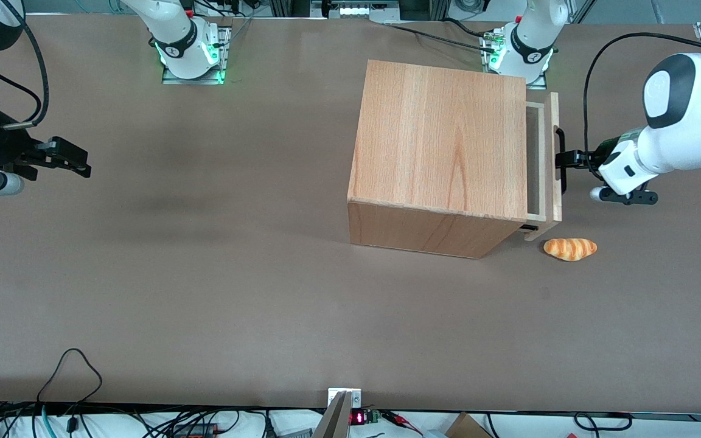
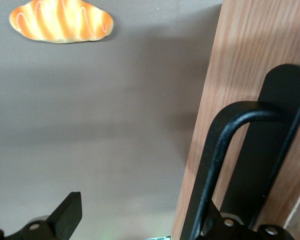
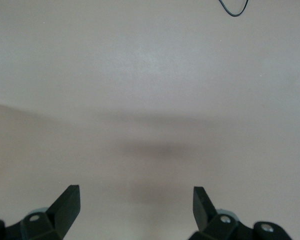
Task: Open top drawer with left arm
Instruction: 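Pull the handle outward with the left gripper, sliding the drawer open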
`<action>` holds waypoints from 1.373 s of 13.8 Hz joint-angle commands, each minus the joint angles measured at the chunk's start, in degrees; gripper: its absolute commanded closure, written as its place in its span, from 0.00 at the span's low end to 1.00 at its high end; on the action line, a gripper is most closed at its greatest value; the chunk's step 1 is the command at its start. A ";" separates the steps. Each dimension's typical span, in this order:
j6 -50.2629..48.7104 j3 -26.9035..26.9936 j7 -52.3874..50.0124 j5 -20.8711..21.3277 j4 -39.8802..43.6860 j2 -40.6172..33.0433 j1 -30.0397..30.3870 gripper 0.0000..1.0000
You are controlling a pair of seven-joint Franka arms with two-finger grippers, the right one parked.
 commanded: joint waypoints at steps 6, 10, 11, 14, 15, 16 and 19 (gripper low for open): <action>1.21 -0.08 0.53 3.57 1.76 1.08 4.08 0.00; 1.56 -0.08 0.53 3.57 1.76 1.43 6.19 0.00; 1.56 -0.08 0.71 3.66 1.76 1.52 6.72 0.00; 1.65 -0.08 2.11 3.66 1.76 1.70 8.56 0.00; 1.65 -0.08 2.11 3.66 1.76 1.87 8.83 0.00; 1.65 -0.08 2.11 3.66 1.76 1.96 9.09 0.00; 1.65 -0.08 2.29 3.66 1.84 2.05 10.59 0.00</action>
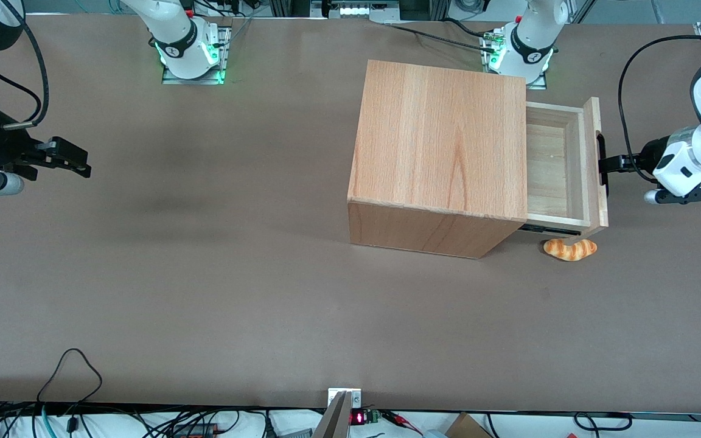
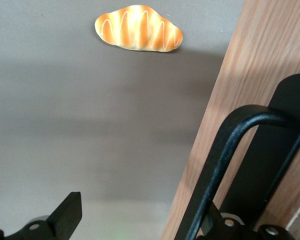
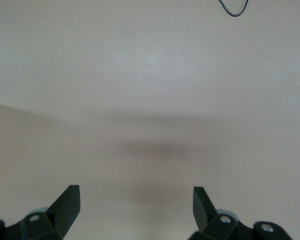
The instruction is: Open top drawer with left arm
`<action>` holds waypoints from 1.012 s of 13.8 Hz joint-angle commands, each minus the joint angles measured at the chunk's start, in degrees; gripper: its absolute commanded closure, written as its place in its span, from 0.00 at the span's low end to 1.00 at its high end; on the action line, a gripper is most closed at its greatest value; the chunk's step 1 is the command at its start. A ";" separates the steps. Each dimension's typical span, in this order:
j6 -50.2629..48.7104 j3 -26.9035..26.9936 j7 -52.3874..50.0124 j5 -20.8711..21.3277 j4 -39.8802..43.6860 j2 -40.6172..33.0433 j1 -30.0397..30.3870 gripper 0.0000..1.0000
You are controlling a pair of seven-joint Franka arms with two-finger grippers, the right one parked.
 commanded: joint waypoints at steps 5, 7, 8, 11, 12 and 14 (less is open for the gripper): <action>-0.45 -0.30 2.52 1.85 2.50 1.64 3.11 0.00; -0.98 -0.39 2.00 1.76 4.09 1.56 3.12 0.00; -2.37 -0.39 1.56 1.76 6.01 1.73 3.03 0.00; -8.78 -0.57 1.73 1.76 14.00 3.83 2.94 0.00; -10.45 -0.65 1.65 1.76 16.55 4.36 2.85 0.00; -13.62 -0.92 1.47 1.76 21.65 4.98 2.41 0.00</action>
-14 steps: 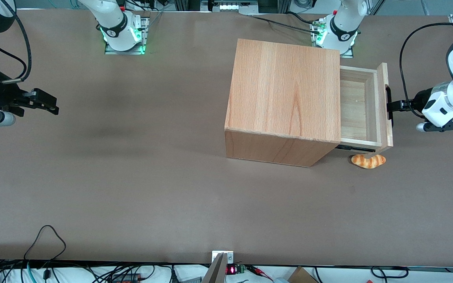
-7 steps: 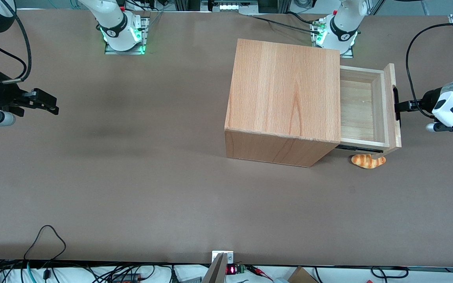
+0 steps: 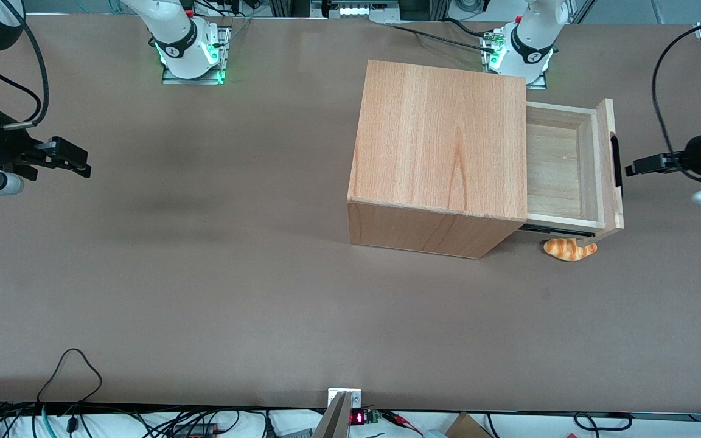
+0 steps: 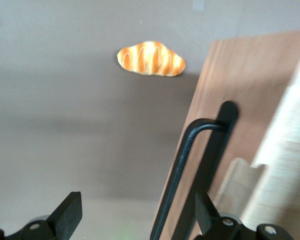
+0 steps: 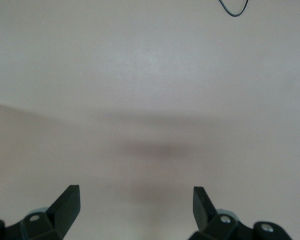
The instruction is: Open top drawer with left arm
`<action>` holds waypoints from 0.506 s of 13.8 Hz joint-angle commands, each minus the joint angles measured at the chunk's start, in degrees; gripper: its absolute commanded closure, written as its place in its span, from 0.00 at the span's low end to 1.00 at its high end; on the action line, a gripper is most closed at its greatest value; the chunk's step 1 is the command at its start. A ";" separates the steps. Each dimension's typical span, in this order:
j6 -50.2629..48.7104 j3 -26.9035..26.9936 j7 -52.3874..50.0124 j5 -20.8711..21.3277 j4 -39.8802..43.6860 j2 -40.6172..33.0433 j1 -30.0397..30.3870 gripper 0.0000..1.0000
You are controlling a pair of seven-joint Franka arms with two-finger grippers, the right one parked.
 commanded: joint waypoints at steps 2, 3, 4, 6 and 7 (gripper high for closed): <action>-7.16 -0.87 0.36 1.69 11.38 2.72 -0.23 0.00; -8.39 -1.65 0.44 1.78 13.22 2.64 -0.41 0.00; -9.28 -2.53 0.71 1.86 14.55 2.37 -0.41 0.00; -9.55 -3.41 0.45 1.86 17.62 2.20 -0.41 0.00; -10.51 -3.68 0.45 1.86 19.20 2.11 -0.41 0.00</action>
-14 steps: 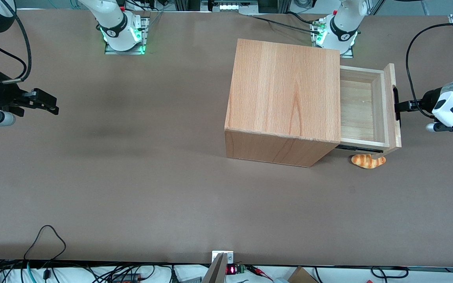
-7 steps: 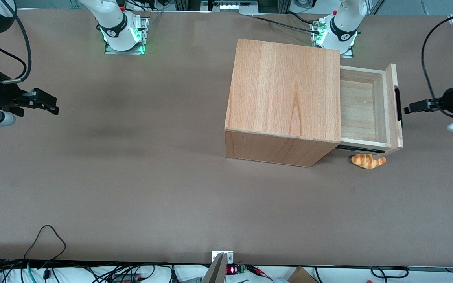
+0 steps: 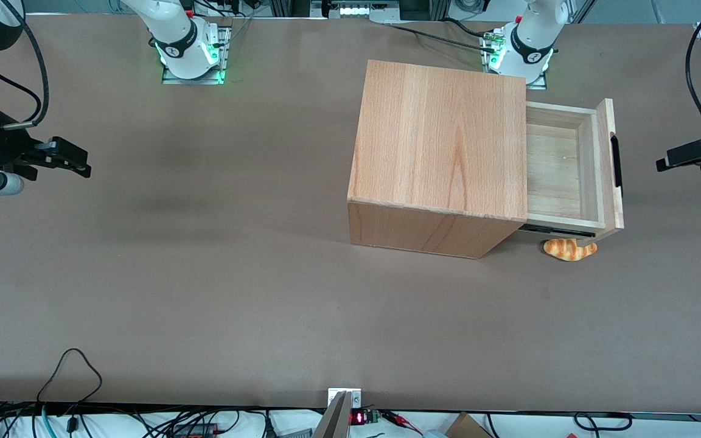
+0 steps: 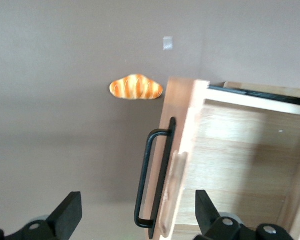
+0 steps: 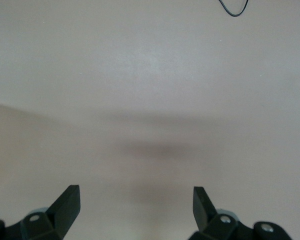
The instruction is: Open top drawer with left arm
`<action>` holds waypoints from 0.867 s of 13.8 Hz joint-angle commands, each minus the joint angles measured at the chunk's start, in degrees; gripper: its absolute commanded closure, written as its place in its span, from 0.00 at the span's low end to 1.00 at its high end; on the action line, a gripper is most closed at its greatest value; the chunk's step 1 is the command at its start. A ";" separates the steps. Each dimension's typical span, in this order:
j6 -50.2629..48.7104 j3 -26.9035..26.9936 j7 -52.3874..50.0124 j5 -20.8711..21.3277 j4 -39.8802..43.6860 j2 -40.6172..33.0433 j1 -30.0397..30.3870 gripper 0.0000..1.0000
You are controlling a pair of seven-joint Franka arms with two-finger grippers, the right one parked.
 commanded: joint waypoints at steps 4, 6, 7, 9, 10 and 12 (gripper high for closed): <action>-3.98 -0.45 0.53 1.75 7.32 0.20 -2.24 0.00; -3.81 0.60 0.27 3.40 7.40 -0.68 -6.72 0.00; -3.81 1.39 0.09 4.63 7.49 -0.86 -8.83 0.00; -3.81 6.64 0.70 5.09 8.80 -1.82 -14.79 0.00; -3.72 8.76 0.88 5.17 8.81 -2.09 -17.52 0.00; -3.37 9.83 1.06 5.52 8.90 -2.18 -19.39 0.00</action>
